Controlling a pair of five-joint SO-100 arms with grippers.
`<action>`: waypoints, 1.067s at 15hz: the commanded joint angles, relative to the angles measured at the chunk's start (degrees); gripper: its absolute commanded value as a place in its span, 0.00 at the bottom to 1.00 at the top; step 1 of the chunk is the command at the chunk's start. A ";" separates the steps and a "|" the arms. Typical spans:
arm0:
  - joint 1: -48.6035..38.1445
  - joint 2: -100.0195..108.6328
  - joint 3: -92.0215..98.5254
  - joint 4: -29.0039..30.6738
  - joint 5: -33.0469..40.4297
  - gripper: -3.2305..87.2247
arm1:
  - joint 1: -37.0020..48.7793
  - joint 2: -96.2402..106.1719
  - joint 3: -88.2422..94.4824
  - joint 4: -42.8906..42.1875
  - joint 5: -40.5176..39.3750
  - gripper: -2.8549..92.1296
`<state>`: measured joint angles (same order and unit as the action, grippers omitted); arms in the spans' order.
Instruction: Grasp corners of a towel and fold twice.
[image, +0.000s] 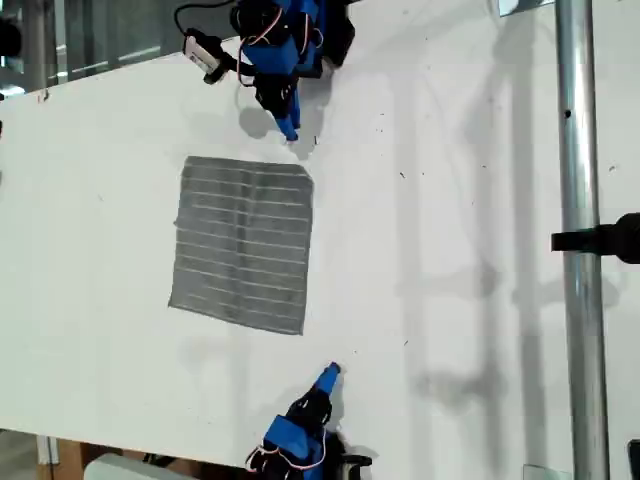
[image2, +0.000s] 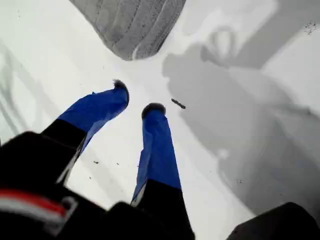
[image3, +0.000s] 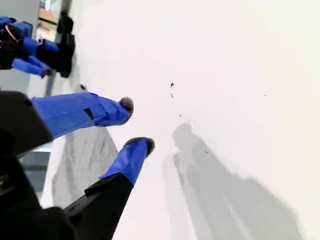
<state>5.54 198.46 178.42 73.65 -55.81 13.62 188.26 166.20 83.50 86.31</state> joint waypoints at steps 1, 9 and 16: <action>-16.70 0.35 0.09 0.09 -29.97 0.01 | -5.36 0.53 -1.67 -0.18 -0.09 0.03; -17.14 0.35 0.18 0.09 -29.09 0.01 | -6.77 -30.23 -21.97 -11.78 -8.17 0.03; -16.44 0.35 0.18 0.18 -28.92 0.01 | -1.93 -73.21 -54.76 -5.54 -27.95 0.37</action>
<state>-10.55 198.54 178.59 73.65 -84.20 10.28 115.14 113.20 79.19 59.94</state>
